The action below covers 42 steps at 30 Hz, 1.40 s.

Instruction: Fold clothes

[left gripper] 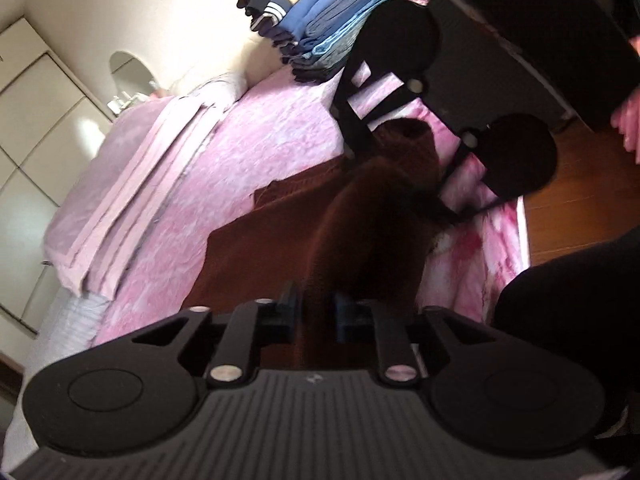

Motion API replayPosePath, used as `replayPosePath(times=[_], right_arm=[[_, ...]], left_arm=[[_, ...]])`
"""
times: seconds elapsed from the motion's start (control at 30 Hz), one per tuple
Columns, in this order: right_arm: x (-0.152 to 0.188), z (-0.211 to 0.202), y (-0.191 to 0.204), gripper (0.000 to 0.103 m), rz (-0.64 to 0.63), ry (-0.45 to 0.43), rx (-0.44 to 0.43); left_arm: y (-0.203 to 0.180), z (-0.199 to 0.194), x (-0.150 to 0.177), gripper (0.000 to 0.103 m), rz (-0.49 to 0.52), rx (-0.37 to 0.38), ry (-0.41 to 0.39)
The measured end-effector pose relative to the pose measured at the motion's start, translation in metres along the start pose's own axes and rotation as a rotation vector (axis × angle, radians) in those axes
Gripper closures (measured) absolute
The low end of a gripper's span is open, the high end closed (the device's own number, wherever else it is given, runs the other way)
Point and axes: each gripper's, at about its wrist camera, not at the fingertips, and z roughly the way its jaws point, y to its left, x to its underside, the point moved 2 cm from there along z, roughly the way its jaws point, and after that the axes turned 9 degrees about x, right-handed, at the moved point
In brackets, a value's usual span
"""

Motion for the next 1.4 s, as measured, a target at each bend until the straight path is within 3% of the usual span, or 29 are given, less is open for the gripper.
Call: replayPosePath(times=[0.1,0.17,0.23,0.3,0.4,0.5,0.63,0.73,0.93,1.07,1.1,1.17,1.2,1.23,1.4], right_arm=[[0.004,0.005,0.0,0.088,-0.015,-0.004,-0.019],[0.008,0.004,-0.005,0.088,-0.028,-0.017,-0.01],[0.011,0.002,-0.014,0.089,-0.059,-0.033,0.005],[0.01,-0.002,-0.029,0.089,-0.111,-0.046,0.048],[0.012,-0.018,-0.063,0.089,-0.11,-0.09,0.191],[0.024,-0.033,-0.072,0.089,-0.077,-0.094,0.263],[0.067,-0.016,-0.028,0.089,-0.106,0.059,0.081],[0.081,-0.017,-0.011,0.089,-0.08,0.099,0.007],[0.083,-0.029,-0.016,0.089,0.021,0.12,-0.009],[0.074,-0.03,-0.007,0.089,-0.009,0.117,-0.005],[0.073,-0.03,-0.005,0.087,-0.024,0.119,0.005],[0.072,-0.03,-0.001,0.07,-0.046,0.131,0.039],[0.074,-0.033,-0.001,0.049,-0.04,0.138,0.057],[0.076,-0.038,-0.002,0.036,-0.02,0.143,0.077],[0.088,-0.053,-0.038,0.035,0.233,0.192,0.097]], left_arm=[[-0.008,0.003,0.006,0.069,0.015,-0.042,0.037],[-0.01,0.006,0.007,0.086,0.015,-0.06,0.049],[-0.002,0.008,-0.003,0.092,-0.002,-0.075,0.027],[0.004,0.005,-0.02,0.094,-0.002,-0.119,-0.027],[0.005,-0.001,-0.042,0.094,0.004,-0.133,-0.1],[-0.005,0.013,-0.05,0.094,0.02,-0.074,-0.065],[-0.028,0.038,-0.04,0.094,0.066,0.024,0.043],[-0.033,0.036,-0.037,0.093,0.072,0.041,0.052],[-0.025,0.02,-0.035,0.079,0.045,0.094,0.04],[-0.006,-0.009,-0.029,0.079,-0.046,0.171,0.003],[-0.001,-0.017,-0.027,0.079,-0.074,0.191,-0.005],[0.014,-0.031,-0.021,0.079,-0.117,0.214,-0.02],[0.021,-0.038,-0.018,0.079,-0.134,0.219,-0.028],[0.027,-0.035,-0.017,0.079,-0.15,0.216,-0.027],[0.059,-0.008,-0.013,0.079,-0.227,0.189,-0.013]])
